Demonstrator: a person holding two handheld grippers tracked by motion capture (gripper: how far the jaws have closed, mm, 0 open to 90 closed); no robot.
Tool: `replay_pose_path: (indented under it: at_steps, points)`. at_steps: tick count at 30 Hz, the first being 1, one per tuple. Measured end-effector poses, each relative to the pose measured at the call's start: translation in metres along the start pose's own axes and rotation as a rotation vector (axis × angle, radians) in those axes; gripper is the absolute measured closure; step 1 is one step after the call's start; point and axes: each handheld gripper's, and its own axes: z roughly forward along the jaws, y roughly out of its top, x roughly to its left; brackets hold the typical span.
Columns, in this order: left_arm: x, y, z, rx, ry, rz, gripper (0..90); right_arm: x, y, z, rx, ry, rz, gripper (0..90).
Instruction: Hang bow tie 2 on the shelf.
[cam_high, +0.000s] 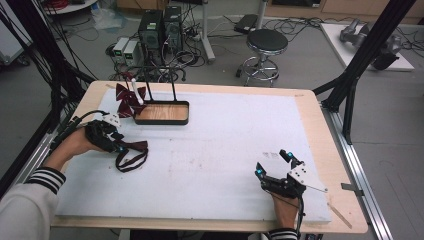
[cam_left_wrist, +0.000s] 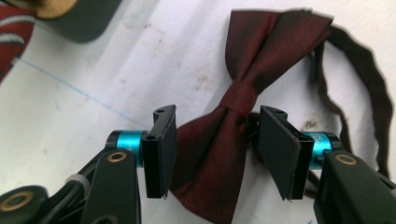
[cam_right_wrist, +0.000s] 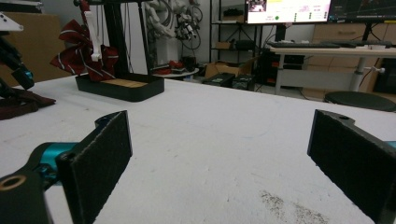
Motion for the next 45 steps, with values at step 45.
replay_pose_path:
  at_steps: [45]
  points:
    - [-0.013,0.01,0.004,0.006,-0.041,-0.056,75.6,0.0,0.0,0.0,-0.005,0.0,-0.001,5.6]
